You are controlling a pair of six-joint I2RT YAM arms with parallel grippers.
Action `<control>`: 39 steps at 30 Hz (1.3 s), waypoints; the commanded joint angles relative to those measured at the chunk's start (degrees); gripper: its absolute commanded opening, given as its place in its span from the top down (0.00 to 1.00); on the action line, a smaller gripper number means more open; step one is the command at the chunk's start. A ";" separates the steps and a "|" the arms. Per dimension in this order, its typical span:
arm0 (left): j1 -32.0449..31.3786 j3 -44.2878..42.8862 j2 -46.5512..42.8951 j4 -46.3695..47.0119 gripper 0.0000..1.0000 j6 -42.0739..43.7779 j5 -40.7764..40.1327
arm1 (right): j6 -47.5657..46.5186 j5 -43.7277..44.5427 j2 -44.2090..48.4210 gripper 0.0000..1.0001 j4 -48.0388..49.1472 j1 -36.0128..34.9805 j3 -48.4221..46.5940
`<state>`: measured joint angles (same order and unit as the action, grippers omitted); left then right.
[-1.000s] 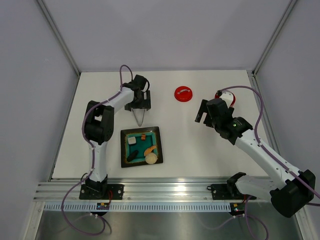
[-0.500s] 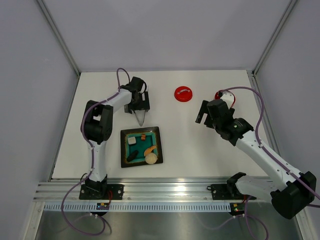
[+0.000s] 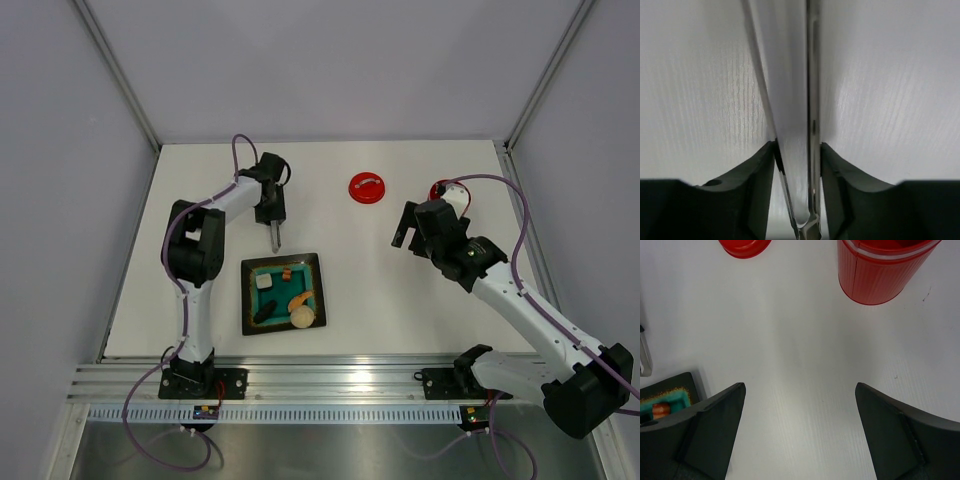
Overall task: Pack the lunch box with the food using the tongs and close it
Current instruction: Pick up the clamp at the center of the board.
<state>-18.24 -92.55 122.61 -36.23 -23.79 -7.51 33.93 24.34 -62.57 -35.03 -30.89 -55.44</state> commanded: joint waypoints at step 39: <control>-10.06 26.99 -60.55 -18.96 0.73 6.65 12.98 | 0.69 -0.34 0.86 0.01 0.40 0.13 -1.52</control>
<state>-27.86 -65.93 63.11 -52.71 -16.97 6.11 33.91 24.27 -62.52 -35.83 -30.89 -55.70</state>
